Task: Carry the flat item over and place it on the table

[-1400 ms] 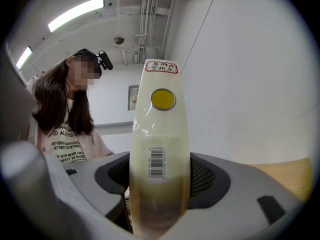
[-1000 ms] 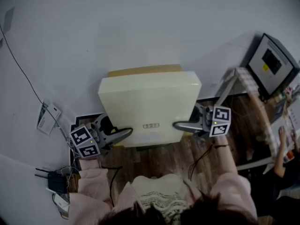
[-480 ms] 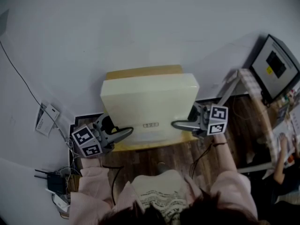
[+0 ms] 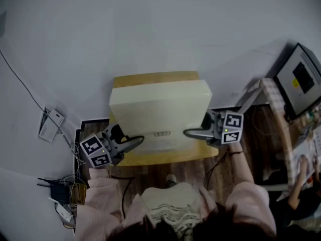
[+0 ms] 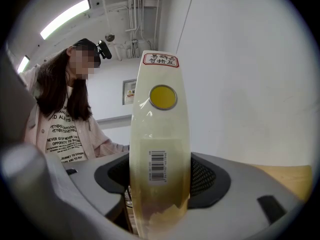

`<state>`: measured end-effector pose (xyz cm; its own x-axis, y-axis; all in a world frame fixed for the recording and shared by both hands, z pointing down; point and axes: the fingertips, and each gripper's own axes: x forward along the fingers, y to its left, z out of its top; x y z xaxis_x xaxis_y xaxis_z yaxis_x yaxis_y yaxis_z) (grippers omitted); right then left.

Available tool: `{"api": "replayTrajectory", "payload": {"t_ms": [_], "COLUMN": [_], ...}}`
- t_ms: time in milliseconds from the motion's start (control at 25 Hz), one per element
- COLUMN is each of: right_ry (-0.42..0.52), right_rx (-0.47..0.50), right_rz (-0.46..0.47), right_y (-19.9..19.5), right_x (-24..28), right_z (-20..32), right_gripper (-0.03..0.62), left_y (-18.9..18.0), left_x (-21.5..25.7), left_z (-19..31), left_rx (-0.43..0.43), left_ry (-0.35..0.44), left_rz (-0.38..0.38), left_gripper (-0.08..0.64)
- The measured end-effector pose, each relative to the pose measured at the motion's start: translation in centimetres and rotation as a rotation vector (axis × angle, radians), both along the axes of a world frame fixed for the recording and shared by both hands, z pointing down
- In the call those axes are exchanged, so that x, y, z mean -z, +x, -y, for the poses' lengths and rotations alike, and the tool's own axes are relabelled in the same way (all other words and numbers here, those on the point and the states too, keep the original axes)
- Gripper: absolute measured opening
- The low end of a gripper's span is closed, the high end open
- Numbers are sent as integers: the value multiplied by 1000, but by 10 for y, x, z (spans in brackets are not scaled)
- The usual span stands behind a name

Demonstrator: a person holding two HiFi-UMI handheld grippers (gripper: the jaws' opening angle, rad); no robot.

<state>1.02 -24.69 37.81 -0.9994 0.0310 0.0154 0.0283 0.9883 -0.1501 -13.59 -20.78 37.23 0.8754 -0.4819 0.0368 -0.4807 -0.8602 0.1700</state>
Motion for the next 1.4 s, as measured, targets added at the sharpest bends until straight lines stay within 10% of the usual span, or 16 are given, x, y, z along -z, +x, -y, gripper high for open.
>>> {"api": "replayTrajectory", "payload": {"t_ms": [1400], "right_ry": [-22], "right_rx": [-51], "right_rz": [-37], "right_y": [-22], "right_x": [-68], "right_z": [80], "right_gripper": [304], "left_y": [-20], "left_x": [-71], "left_z": [90], "left_rx": [-46], "left_ry": [-82], "left_rz": [39], "left_gripper": [319]}}
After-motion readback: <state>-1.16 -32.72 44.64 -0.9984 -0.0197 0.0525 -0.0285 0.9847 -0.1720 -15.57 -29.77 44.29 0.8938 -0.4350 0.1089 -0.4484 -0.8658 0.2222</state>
